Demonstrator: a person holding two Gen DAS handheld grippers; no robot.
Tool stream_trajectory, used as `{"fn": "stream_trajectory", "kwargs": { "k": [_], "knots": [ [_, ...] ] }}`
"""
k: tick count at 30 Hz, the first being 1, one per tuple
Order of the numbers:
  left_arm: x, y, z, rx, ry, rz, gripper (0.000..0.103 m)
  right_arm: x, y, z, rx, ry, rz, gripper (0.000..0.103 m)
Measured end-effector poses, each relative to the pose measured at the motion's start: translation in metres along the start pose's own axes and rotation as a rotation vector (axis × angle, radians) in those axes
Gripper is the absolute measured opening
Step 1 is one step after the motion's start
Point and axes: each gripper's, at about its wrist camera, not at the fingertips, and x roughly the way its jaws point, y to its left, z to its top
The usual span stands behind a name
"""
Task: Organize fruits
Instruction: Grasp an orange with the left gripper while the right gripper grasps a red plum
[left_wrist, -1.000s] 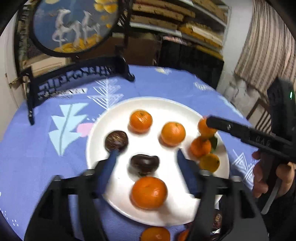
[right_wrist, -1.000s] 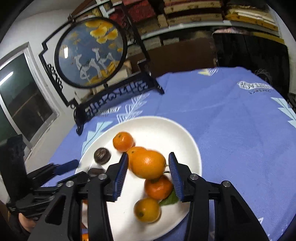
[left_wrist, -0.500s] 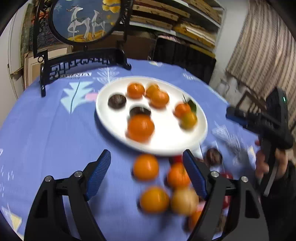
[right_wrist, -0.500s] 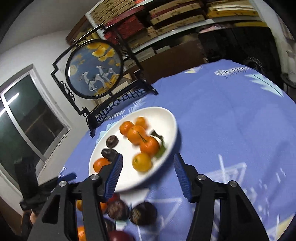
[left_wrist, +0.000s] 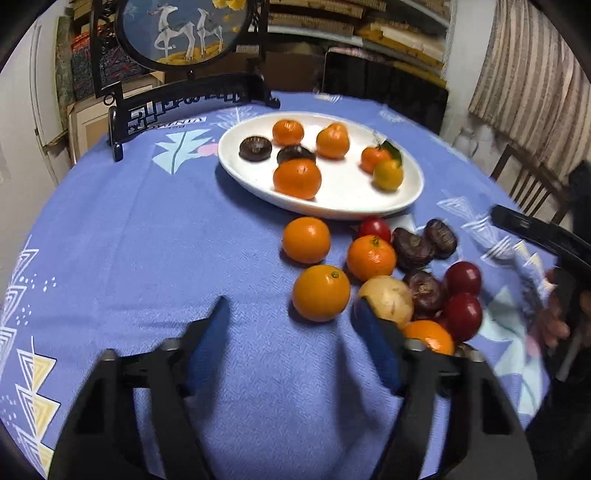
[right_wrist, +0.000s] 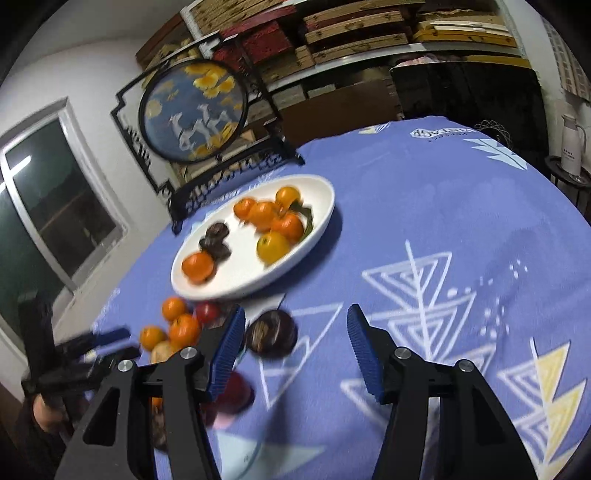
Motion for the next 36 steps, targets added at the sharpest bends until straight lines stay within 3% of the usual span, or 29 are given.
{"fn": "stream_trajectory", "kwargs": {
  "k": [2,7,11,13,16,22,26,28,31,33,34,36],
  "knots": [
    [0.005,-0.006,0.003,0.022,0.008,0.016,0.047,-0.003,0.003,-0.007,-0.016,0.017,0.002,0.058],
    [0.020,-0.022,0.011,0.078,0.033,0.032,0.045,-0.018,0.013,-0.019,-0.056,0.034,0.024,0.058],
    [0.021,-0.019,0.011,0.062,0.031,0.010,0.045,-0.020,0.022,-0.026,-0.092,0.058,0.040,0.058],
    [0.022,-0.019,0.011,0.057,0.031,-0.021,0.035,-0.019,0.027,-0.030,-0.106,0.074,0.051,0.058],
    [0.020,-0.022,0.010,0.070,0.012,-0.013,0.035,-0.017,0.034,-0.033,-0.121,0.088,0.064,0.055],
    [0.009,-0.010,0.009,0.002,-0.046,-0.075,0.035,-0.016,0.048,-0.039,-0.175,0.116,0.094,0.054],
    [0.020,-0.011,0.011,0.003,0.007,-0.064,0.035,-0.008,0.052,-0.039,-0.188,0.134,0.051,0.054],
    [0.027,-0.013,0.013,0.006,0.045,-0.065,0.038,-0.005,0.050,-0.036,-0.177,0.137,0.039,0.054],
    [0.032,-0.004,0.016,-0.044,0.065,-0.043,0.064,0.002,0.050,-0.035,-0.172,0.158,0.023,0.054],
    [0.034,0.002,0.017,-0.073,0.072,-0.068,0.065,0.008,0.051,-0.036,-0.167,0.176,0.019,0.054],
    [0.034,0.001,0.017,-0.069,0.071,-0.069,0.064,0.010,0.051,-0.036,-0.166,0.183,0.023,0.054],
    [0.032,-0.005,0.016,-0.040,0.057,-0.079,0.048,0.014,0.053,-0.035,-0.165,0.188,0.028,0.052]
  ]
}}
